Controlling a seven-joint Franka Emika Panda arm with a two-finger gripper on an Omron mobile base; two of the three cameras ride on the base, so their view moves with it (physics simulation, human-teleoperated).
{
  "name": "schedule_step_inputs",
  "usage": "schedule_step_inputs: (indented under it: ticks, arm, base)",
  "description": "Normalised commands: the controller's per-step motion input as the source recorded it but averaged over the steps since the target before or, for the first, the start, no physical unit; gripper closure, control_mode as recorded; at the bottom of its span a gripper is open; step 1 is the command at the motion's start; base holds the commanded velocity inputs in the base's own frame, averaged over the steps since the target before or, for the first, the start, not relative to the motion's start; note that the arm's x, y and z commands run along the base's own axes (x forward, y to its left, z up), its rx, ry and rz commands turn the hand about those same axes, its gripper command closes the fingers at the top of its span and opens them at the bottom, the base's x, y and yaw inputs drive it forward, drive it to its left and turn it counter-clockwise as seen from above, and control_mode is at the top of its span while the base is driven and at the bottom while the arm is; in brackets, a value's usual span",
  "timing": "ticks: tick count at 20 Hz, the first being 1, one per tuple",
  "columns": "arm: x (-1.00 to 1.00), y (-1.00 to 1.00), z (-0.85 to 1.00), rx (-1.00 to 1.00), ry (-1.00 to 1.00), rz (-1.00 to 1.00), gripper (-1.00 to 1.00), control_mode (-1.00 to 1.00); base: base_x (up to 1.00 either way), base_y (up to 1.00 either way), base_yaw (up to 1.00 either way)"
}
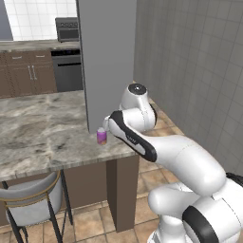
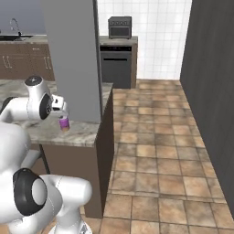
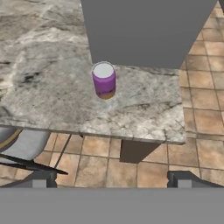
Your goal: Four empty soda cans are scattered around the kitchen. Gather all the cans and cluster them next to the stove for recycling.
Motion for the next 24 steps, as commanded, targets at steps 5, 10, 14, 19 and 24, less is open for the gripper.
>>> schedule_step_inputs:
  ticks: [5, 10, 14, 19, 24]
  arm:
    - [0.00, 0.12, -0.33, 0.00, 0.02, 0.05, -1.00, -1.00]
    - [0.10, 0.03, -0.06, 0.00, 0.00, 0.06, -1.00, -1.00]
    - [0.16, 0.00, 0.00, 0.00, 0.00, 0.05, -1.00, -1.00]
    - [0.08, 0.00, 0.00, 0.00, 0.00, 0.04, -1.00, -1.00]
    - [0.06, 0.02, -0.01, 0.00, 0.00, 0.02, -1.00, -1.00]
  base:
    - [0.00, 0.00, 0.00]
    - [0.00, 0.00, 0.00]
    - [0.00, 0.00, 0.00]
    - [0.00, 0.00, 0.00]
    - [0.00, 0.00, 0.00]
